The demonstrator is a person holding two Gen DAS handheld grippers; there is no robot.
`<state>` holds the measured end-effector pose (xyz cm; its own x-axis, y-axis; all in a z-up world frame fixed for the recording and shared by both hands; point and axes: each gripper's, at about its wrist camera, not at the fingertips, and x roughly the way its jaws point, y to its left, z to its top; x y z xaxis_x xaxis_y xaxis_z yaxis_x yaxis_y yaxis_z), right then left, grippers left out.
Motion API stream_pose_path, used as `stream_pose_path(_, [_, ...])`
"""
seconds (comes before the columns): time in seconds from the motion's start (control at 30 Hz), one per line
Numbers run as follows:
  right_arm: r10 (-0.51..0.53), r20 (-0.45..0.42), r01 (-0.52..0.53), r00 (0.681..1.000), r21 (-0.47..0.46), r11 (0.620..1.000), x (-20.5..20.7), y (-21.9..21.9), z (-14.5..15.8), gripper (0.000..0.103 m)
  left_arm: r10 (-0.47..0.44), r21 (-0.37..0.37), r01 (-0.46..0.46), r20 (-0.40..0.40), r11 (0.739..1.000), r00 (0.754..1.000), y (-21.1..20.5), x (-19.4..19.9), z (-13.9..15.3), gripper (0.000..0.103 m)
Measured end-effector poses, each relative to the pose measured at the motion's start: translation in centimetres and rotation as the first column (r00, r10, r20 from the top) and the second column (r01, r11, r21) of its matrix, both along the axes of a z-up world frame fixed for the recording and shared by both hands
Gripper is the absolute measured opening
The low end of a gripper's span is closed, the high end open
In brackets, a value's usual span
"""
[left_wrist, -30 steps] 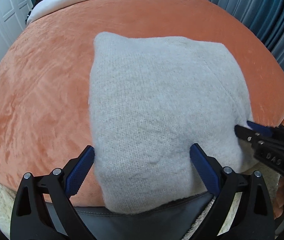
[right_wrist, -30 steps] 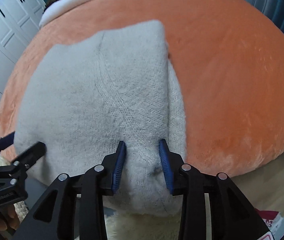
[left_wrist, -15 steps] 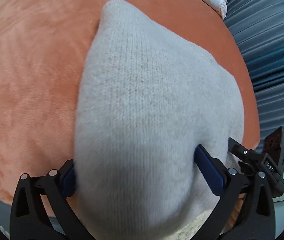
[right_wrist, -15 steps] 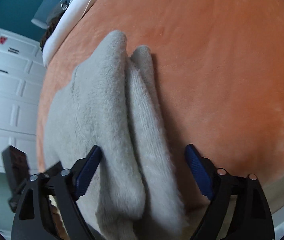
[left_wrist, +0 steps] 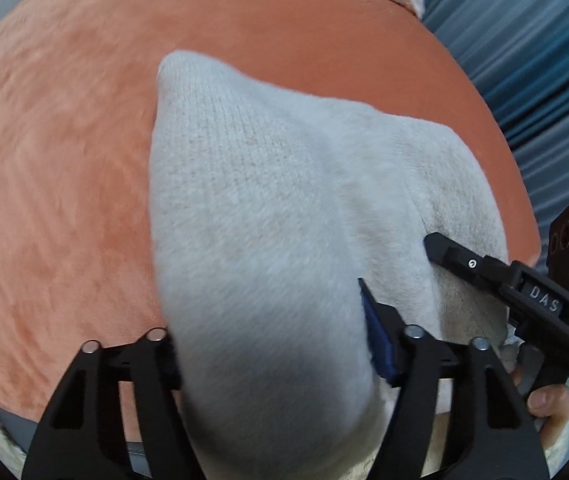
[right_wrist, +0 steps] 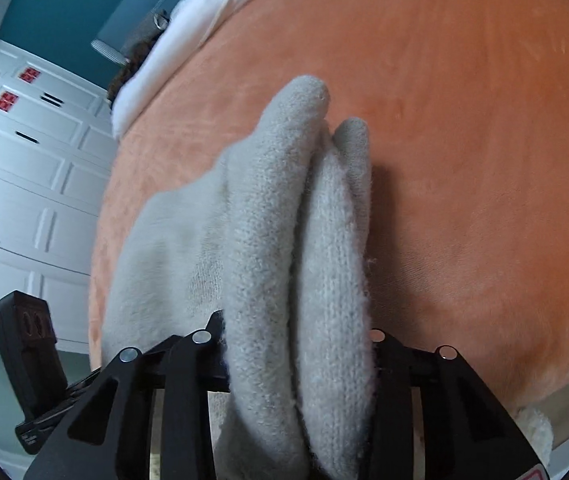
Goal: Fold small clothes
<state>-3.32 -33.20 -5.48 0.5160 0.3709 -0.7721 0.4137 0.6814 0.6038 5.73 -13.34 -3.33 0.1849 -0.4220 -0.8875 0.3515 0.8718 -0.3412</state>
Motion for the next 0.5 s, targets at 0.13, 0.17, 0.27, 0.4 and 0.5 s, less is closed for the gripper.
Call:
stream_pose_path(0.13, [-0.026, 0.070, 0.031, 0.997, -0.072, 0.997, -1.6, 1.4, 4.2, 0.035, -0.067, -0.024, 0.069, 0.081, 0.997, 0.995, -1.0, -1.4, 4.0, 0.056])
stream_pose_path(0.17, [-0.040, 0.093, 0.048, 0.995, -0.084, 0.995, -2.3, 1.6, 5.3, 0.035, -0.076, -0.030, 0.079, 0.099, 0.996, 0.992, -1.1, -1.7, 4.8, 0.056])
stream_pose_path(0.27, [-0.081, 0.160, 0.100, 0.984, -0.119, 0.988, -4.4, 1.3, 8.6, 0.035, -0.104, -0.070, 0.115, 0.150, 0.991, 0.983, -1.6, -2.5, 7.7, 0.056])
stream_pose_path(0.4, [-0.117, 0.243, 0.162, 0.963, -0.174, 0.971, -7.1, 1.4, 12.9, 0.035, -0.158, -0.111, 0.185, 0.221, 0.976, 0.963, -1.6, -4.1, 11.6, 0.057])
stream_pose_path(0.5, [-0.118, 0.313, 0.191, 0.943, -0.216, 0.957, -8.8, 2.2, 16.2, 0.035, -0.180, -0.126, 0.225, 0.292, 0.966, 0.939, -1.4, -5.1, 14.7, 0.057])
